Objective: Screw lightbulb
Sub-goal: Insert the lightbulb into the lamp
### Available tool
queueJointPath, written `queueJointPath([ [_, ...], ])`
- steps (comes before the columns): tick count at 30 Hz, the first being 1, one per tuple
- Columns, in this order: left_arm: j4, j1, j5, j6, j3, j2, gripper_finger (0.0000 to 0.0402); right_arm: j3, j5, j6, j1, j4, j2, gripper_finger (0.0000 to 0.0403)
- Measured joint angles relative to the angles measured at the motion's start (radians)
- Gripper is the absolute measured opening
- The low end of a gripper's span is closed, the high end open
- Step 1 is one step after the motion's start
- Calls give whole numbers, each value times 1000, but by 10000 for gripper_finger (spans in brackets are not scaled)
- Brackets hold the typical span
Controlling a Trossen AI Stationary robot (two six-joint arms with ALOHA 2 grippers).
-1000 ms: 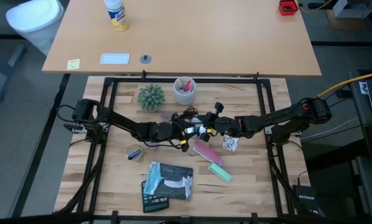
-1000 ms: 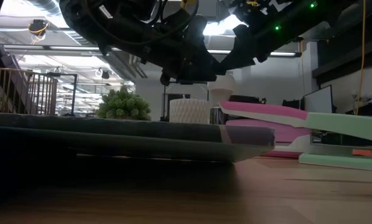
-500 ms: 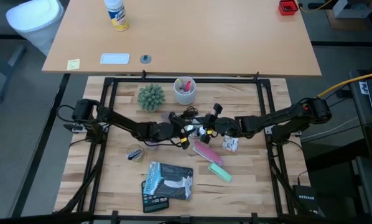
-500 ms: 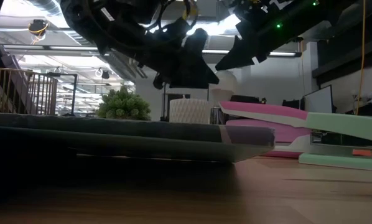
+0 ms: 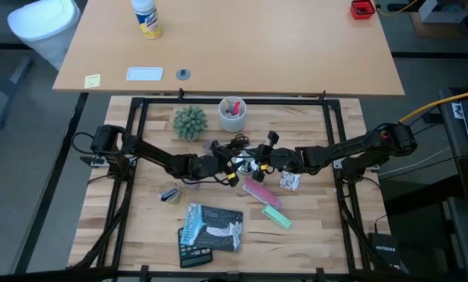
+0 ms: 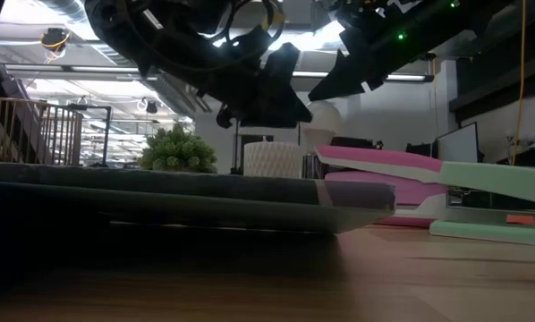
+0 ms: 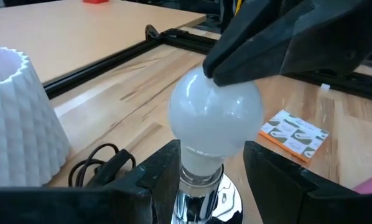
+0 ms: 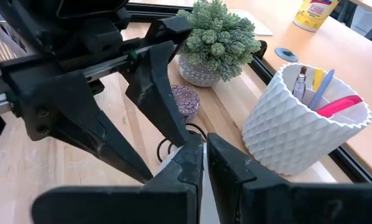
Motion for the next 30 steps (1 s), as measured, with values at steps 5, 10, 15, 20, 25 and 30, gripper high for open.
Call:
queueJointPath([
  [5, -2, -28, 0, 9, 0, 0, 166, 0, 1, -20, -9, 9, 1, 28],
  [10, 9, -67, 18, 40, 0, -3, 166, 0, -16, -24, -38, 21, 5, 28],
  [15, 51, -85, 80, 68, 0, 0, 166, -1, -37, -25, -42, 43, 5, 28],
  [20, 60, -65, 81, 61, 0, 0, 166, -2, -61, -25, -41, 65, 11, 28],
  [25, 60, -34, 82, 35, 0, 0, 166, -1, -66, -26, -41, 73, 25, 28],
  [30, 56, -14, 86, 33, 0, 0, 166, 0, -64, -26, -41, 72, 26, 28],
])
